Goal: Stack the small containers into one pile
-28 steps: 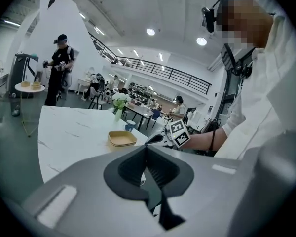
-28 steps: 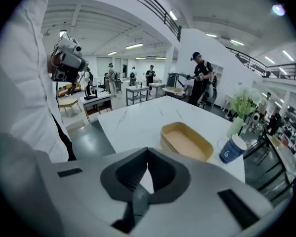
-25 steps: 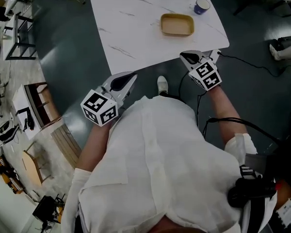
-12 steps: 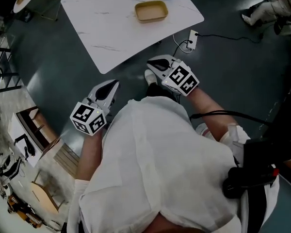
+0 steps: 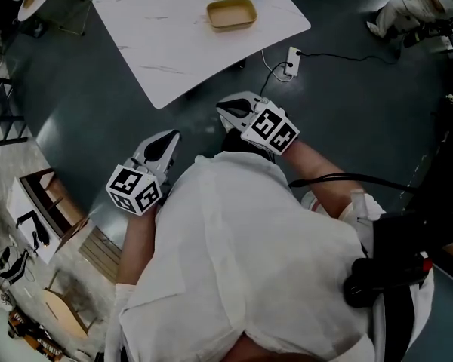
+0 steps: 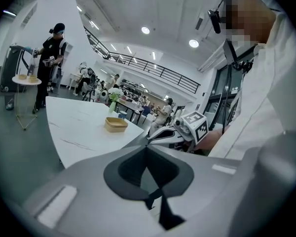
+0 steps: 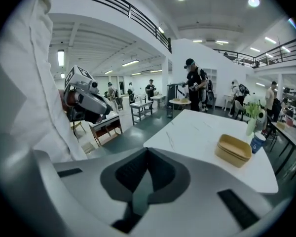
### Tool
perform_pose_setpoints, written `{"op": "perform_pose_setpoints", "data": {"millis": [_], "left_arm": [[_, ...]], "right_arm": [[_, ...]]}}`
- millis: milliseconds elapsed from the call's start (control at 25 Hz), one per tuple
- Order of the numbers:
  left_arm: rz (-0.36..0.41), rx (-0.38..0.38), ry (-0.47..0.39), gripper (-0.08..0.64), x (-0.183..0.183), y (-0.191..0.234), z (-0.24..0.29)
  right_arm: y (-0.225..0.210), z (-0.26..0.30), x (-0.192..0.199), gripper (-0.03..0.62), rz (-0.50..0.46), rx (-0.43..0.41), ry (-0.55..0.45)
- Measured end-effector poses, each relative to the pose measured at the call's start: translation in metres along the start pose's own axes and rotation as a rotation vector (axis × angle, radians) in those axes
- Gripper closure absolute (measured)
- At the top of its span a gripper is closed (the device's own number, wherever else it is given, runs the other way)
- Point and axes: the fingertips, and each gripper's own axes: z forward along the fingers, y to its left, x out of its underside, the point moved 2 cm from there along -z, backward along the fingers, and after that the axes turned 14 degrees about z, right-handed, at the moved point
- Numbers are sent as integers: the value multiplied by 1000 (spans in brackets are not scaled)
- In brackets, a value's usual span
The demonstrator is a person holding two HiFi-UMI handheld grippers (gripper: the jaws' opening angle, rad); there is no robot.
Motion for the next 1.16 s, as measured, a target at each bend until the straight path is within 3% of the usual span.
{"op": "perform_pose_setpoints", "data": {"millis": [400, 1160], "left_arm": [[-2, -19, -18, 552, 6, 2, -20], [-13, -6, -8, 552, 22, -4, -27]], "right_arm": [[23, 9, -5, 588, -45, -18, 11], [35, 11, 9, 588, -37, -10, 24]]}}
